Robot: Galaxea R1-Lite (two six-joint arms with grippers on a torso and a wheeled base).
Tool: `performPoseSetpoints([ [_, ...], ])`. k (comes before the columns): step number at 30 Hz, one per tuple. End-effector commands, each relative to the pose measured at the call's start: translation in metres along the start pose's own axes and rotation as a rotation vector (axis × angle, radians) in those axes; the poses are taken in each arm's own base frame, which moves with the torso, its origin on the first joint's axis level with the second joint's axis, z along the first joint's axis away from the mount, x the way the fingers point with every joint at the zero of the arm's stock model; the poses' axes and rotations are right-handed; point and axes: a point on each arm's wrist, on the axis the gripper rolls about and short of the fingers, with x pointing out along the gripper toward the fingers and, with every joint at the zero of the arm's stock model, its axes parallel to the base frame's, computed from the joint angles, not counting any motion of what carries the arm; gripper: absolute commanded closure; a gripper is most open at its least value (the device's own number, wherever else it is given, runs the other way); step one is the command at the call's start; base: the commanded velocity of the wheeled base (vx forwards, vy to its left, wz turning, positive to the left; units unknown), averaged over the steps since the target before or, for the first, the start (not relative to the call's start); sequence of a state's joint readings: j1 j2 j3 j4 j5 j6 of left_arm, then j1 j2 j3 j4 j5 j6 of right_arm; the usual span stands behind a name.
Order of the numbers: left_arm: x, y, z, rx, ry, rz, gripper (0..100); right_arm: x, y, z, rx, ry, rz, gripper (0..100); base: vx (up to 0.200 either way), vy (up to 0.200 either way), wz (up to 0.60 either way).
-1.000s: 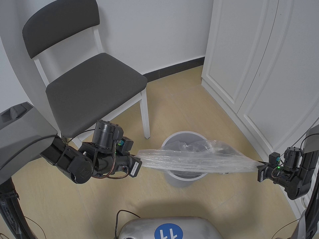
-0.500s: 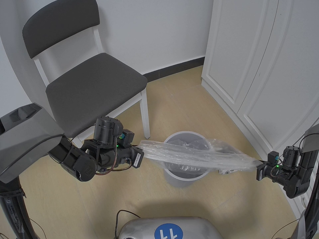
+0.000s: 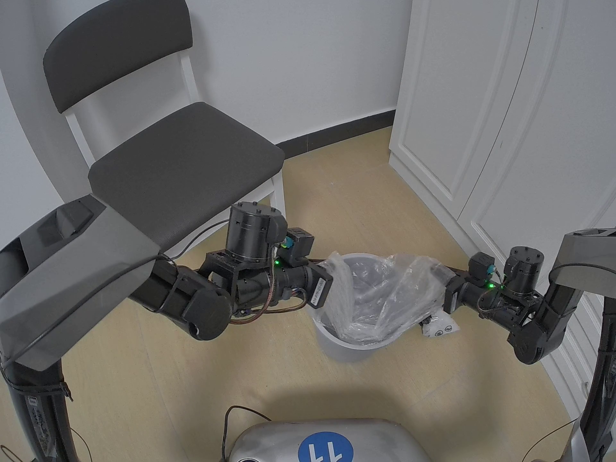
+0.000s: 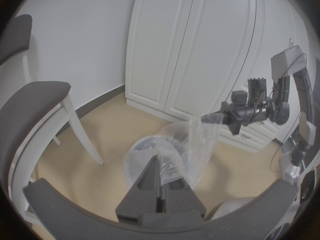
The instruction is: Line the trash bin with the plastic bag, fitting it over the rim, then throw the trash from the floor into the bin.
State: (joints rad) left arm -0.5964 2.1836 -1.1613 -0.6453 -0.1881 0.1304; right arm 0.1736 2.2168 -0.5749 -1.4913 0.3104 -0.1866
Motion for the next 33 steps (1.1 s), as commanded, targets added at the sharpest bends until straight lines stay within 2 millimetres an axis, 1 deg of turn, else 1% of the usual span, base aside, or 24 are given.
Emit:
performPoseSetpoints([
  [1,0.009,-0.027,0.021,-0.04,-0.073,-0.072,100,0.013,0.032,0.028,0.102,-0.104,0.05,100,0.0,0.0,0.0],
  [3,0.011,-0.037,0.03,-0.094,-0.115,-0.094,100,0.014,0.04,0.035,0.206,-0.133,0.049,100,0.0,0.0,0.0],
  [5,0.014,-0.048,0.034,-0.14,-0.138,-0.117,100,0.012,0.043,0.039,0.276,-0.145,0.057,100,0.0,0.0,0.0],
  [7,0.018,-0.055,0.033,-0.163,-0.134,-0.131,100,0.009,0.045,0.038,0.316,-0.137,0.062,100,0.0,0.0,0.0],
  [9,0.021,-0.057,0.031,-0.166,-0.127,-0.135,100,0.008,0.045,0.037,0.328,-0.129,0.062,100,0.0,0.0,0.0],
  [11,0.033,-0.061,0.02,-0.166,-0.104,-0.141,100,0.006,0.045,0.03,0.337,-0.102,0.061,100,0.0,0.0,0.0],
  [12,0.033,-0.061,0.02,-0.166,-0.104,-0.141,100,0.006,0.045,0.03,0.337,-0.102,0.061,100,0.0,0.0,0.0],
  [13,0.041,-0.061,0.014,-0.168,-0.087,-0.141,100,0.006,0.045,0.024,0.343,-0.08,0.06,100,0.0,0.0,0.0],
  [15,0.047,-0.061,0.01,-0.171,-0.078,-0.141,100,0.009,0.045,0.017,0.346,-0.064,0.057,100,0.0,0.0,0.0],
  [17,0.047,-0.061,0.01,-0.171,-0.078,-0.141,100,0.009,0.045,0.017,0.346,-0.064,0.057,100,0.0,0.0,0.0],
  [18,0.054,-0.061,0.005,-0.175,-0.07,-0.141,100,0.011,0.043,0.014,0.348,-0.058,0.054,100,0.0,0.0,0.0],
  [19,0.056,-0.061,0.004,-0.175,-0.07,-0.141,100,0.01,0.041,0.013,0.35,-0.055,0.049,100,0.0,0.0,0.0],
  [22,0.059,-0.061,0.005,-0.177,-0.079,-0.142,100,0.008,0.037,0.013,0.349,-0.056,0.037,100,0.0,0.0,0.0],
  [24,0.06,-0.059,0.012,-0.191,-0.101,-0.144,100,0.005,0.031,0.016,0.348,-0.064,0.02,100,0.0,0.0,0.0],
  [25,0.06,-0.06,0.012,-0.192,-0.102,-0.145,100,0.004,0.031,0.015,0.349,-0.062,0.019,100,0.0,0.0,0.0],
  [27,0.065,-0.059,0.016,-0.198,-0.12,-0.153,100,0.002,0.024,0.016,0.35,-0.068,0.007,100,0.0,0.0,0.0],
  [30,0.072,-0.058,0.017,-0.202,-0.123,-0.151,100,0.001,0.021,0.013,0.353,-0.057,0.016,100,0.0,0.0,0.0],
  [31,0.079,-0.054,0.016,-0.209,-0.112,-0.145,100,0.003,0.022,0.009,0.358,-0.042,0.028,100,0.0,0.0,0.0],
  [33,0.086,-0.05,0.016,-0.235,-0.105,-0.139,100,0.007,0.022,0.001,0.363,-0.027,0.029,100,0.0,0.0,0.0],
])
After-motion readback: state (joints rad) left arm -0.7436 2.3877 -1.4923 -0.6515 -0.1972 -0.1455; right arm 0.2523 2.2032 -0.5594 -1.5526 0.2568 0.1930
